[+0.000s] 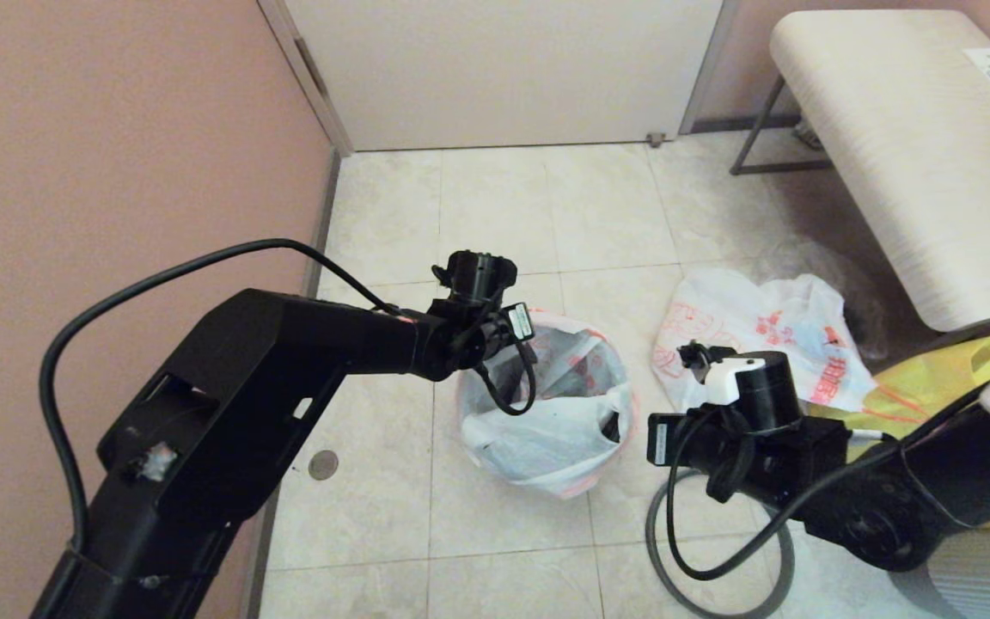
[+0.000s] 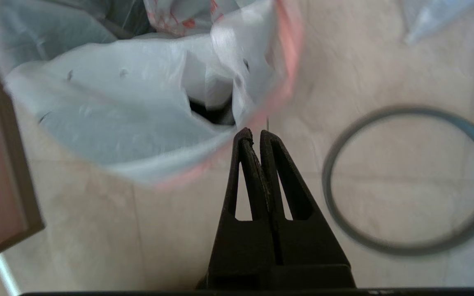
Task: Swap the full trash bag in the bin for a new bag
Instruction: Put the new garbage bag on the trash can
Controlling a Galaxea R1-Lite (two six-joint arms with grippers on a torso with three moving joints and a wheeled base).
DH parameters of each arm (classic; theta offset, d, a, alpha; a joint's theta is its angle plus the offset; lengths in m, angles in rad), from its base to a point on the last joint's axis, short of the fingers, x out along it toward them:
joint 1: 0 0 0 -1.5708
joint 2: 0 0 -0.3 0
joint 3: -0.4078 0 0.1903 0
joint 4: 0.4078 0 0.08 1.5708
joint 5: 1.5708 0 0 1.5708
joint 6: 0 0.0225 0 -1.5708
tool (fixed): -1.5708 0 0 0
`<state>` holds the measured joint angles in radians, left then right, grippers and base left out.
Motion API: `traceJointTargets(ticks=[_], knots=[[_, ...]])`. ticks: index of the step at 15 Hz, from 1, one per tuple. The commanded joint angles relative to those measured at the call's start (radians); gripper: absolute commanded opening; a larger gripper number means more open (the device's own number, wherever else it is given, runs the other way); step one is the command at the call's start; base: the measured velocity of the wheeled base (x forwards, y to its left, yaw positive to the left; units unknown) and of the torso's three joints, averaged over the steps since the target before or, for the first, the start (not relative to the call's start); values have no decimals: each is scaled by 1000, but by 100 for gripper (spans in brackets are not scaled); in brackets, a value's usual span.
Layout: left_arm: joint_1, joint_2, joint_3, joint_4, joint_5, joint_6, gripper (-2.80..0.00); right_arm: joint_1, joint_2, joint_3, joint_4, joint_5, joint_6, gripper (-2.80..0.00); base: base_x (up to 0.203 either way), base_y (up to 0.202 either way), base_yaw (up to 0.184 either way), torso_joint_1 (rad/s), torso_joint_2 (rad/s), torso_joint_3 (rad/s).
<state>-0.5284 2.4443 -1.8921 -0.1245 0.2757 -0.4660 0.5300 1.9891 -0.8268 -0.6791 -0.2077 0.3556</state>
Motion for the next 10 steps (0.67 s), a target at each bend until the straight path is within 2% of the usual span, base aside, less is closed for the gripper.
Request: traceJointTargets(ticks=[1, 5, 10], knots=[[-2, -1, -1, -4, 3, -1, -280, 4, 108, -46, -21, 0, -5, -280, 0, 0, 0, 0, 0, 0], [36, 26, -38, -12, 2, -5, -280, 10, 136, -106, -31, 62, -11, -280, 0, 0, 0, 0, 0, 0], [29, 15, -40, -12, -10, -20, -280, -12, 239, -337, -52, 100, -27, -280, 0, 0, 0, 0, 0, 0]])
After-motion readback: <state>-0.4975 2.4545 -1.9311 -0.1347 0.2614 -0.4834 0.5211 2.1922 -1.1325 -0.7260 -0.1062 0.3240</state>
